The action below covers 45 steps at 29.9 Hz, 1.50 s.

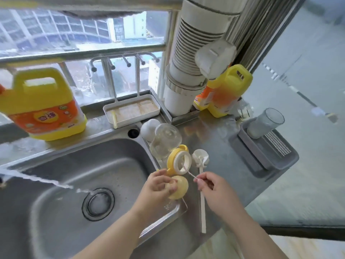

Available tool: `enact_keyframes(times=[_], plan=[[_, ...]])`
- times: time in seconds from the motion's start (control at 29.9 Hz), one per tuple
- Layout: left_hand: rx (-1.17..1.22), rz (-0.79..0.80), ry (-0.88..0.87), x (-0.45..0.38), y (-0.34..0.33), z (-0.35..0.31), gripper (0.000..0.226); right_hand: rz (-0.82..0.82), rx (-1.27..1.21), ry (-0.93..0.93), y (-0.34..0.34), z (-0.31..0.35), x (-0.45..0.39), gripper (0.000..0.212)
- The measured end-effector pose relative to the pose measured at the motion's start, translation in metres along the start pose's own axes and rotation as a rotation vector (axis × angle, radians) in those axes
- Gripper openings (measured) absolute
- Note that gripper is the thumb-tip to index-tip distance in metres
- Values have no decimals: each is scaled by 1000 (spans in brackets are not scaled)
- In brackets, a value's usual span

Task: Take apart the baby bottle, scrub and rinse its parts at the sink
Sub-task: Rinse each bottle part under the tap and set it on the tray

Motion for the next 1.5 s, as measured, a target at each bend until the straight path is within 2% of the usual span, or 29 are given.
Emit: enact_keyframes(times=[0.17, 0.27, 0.37, 0.53, 0.6, 0.7, 0.77, 0.94, 1.17, 1.37, 1.5], plan=[[302, -169, 130, 29, 88, 3, 24, 181, 57, 132, -62, 66, -18, 18], [458, -307, 129, 49, 143, 4, 11, 303, 108, 260, -110, 107, -22, 21], [353, -372, 64, 69, 187, -1, 14, 411, 183, 370, -155, 137, -19, 19], [59, -511, -23, 99, 242, -15, 39, 552, 266, 472, -213, 170, -4, 21], [-82, -564, -59, 106, 258, -23, 33, 574, 309, 525, -227, 179, -2, 18], [-281, -602, -115, 109, 272, -34, 9, 575, 424, 624, -239, 192, -2, 13], [-386, -622, -161, 110, 276, -44, 9, 569, 499, 708, -245, 203, 0, 15], [-458, -594, -226, 109, 277, -57, 15, 561, 594, 766, -252, 224, -1, 20], [-467, -552, -238, 104, 278, -61, 17, 602, 652, 753, -251, 233, -7, 21], [-643, -525, -300, 95, 262, -73, 6, 628, 721, 821, -272, 238, 8, 23], [-580, -558, -265, 94, 265, -72, 12, 598, 617, 766, -267, 246, -5, 18]])
Point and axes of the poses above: each hand's wrist, its own x-axis away from the middle knuckle, its own y-axis out of the back of the hand, z = x × y, the point moved 10 cm from there along -x, towards the middle knuckle, and after that the axes turned 8 degrees about -x, right-handed, at the moved point
